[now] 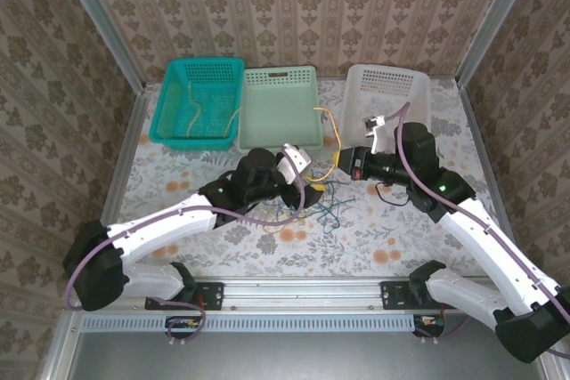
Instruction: Untangle the cables
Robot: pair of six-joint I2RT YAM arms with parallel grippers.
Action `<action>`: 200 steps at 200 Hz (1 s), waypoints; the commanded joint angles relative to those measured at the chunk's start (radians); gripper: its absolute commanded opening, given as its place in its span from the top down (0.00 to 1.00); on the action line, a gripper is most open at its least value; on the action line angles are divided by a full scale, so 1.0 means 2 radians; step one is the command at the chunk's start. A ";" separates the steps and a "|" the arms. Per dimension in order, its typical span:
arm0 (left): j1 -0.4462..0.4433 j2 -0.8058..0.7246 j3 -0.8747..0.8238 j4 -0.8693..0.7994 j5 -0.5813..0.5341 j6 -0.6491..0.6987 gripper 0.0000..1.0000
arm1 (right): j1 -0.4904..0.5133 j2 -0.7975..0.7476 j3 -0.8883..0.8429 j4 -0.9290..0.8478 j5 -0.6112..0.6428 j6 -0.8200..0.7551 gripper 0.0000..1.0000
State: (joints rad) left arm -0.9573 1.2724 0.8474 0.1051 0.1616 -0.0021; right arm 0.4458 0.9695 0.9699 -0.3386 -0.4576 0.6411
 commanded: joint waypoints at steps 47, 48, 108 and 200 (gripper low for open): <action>-0.005 0.029 0.059 0.003 0.018 0.030 0.94 | -0.020 -0.015 0.015 -0.038 0.072 -0.014 1.00; -0.005 0.029 0.059 0.003 0.018 0.030 0.94 | -0.020 -0.016 0.015 -0.039 0.076 -0.016 1.00; -0.004 0.025 0.062 -0.006 -0.002 0.028 1.00 | -0.020 -0.005 0.017 -0.084 0.132 -0.056 0.53; 0.041 -0.011 0.100 -0.056 -0.083 -0.048 1.00 | -0.005 -0.012 -0.124 -0.054 0.165 -0.062 0.24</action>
State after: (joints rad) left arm -0.8967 1.2980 0.9985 0.0200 0.0246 -0.0330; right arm 0.4168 0.9527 0.7948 -0.4862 -0.1459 0.5156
